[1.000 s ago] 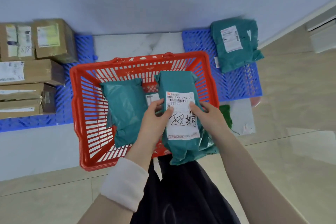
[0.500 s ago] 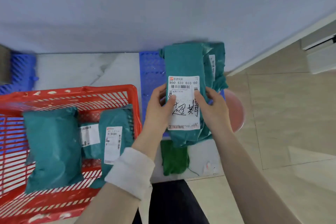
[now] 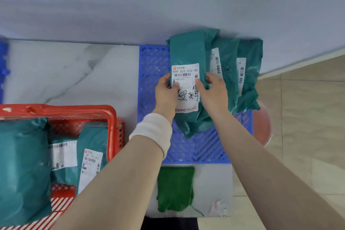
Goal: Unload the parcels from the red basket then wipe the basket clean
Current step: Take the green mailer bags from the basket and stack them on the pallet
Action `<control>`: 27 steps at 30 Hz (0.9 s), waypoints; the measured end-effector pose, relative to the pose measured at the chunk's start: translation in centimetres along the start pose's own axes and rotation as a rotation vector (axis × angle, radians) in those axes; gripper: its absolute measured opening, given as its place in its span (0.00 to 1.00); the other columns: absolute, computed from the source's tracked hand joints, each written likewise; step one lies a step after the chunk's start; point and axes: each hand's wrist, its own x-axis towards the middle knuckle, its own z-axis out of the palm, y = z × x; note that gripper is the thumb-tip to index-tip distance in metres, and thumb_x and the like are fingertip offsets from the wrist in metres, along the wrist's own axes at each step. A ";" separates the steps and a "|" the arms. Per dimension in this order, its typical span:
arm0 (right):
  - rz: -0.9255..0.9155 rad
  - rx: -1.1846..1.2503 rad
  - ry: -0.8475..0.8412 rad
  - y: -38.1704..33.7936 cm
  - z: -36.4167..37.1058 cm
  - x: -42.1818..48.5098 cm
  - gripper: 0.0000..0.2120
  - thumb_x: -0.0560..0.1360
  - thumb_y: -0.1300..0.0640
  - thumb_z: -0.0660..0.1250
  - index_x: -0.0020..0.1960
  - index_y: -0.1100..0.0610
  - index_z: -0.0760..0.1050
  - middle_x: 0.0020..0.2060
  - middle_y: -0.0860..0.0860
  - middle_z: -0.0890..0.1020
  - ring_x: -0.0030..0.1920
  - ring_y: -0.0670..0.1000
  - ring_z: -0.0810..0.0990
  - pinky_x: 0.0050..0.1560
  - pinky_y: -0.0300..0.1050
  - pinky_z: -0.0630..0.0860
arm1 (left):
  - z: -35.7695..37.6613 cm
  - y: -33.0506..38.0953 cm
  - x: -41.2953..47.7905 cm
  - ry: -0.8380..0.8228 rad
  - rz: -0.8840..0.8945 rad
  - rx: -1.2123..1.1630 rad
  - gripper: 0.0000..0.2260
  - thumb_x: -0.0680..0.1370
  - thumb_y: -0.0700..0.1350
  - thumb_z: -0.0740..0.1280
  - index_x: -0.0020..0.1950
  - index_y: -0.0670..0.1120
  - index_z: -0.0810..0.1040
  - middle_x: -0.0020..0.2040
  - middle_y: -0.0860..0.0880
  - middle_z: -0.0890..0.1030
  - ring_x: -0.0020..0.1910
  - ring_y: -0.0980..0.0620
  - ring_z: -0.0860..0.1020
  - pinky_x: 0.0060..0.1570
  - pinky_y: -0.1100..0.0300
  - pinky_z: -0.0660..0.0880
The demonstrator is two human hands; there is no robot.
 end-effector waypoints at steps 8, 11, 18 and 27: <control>0.035 -0.019 0.043 1.8 2.1 3.8 0.18 0.77 0.49 0.61 0.64 0.54 0.70 0.66 0.55 0.70 0.51 0.48 0.69 0.47 0.40 0.63 | 1.9 -0.8 3.0 0.093 0.011 0.057 0.15 0.75 0.34 0.63 0.62 0.42 0.73 0.60 0.44 0.79 0.56 0.48 0.77 0.60 0.53 0.73; 0.043 -0.050 -0.011 1.5 1.5 3.6 0.21 0.77 0.46 0.61 0.66 0.53 0.69 0.66 0.55 0.69 0.53 0.50 0.69 0.48 0.40 0.64 | 1.7 -0.2 2.8 0.073 -0.010 0.152 0.16 0.76 0.36 0.63 0.63 0.43 0.71 0.60 0.45 0.79 0.57 0.47 0.77 0.60 0.53 0.73; 0.028 -0.089 0.079 -0.5 -1.5 -3.1 0.26 0.76 0.45 0.62 0.70 0.53 0.65 0.67 0.56 0.67 0.69 0.56 0.62 0.62 0.49 0.65 | -0.9 2.5 -2.7 0.055 0.079 0.272 0.23 0.77 0.39 0.63 0.71 0.42 0.63 0.70 0.46 0.69 0.69 0.49 0.68 0.68 0.57 0.65; -0.110 0.003 0.129 -4.1 -0.8 -16.2 0.23 0.75 0.48 0.65 0.67 0.55 0.69 0.64 0.55 0.72 0.66 0.55 0.67 0.64 0.44 0.62 | -9.2 3.9 -13.8 0.036 0.394 0.342 0.16 0.76 0.37 0.63 0.64 0.43 0.72 0.64 0.46 0.76 0.61 0.51 0.75 0.59 0.65 0.68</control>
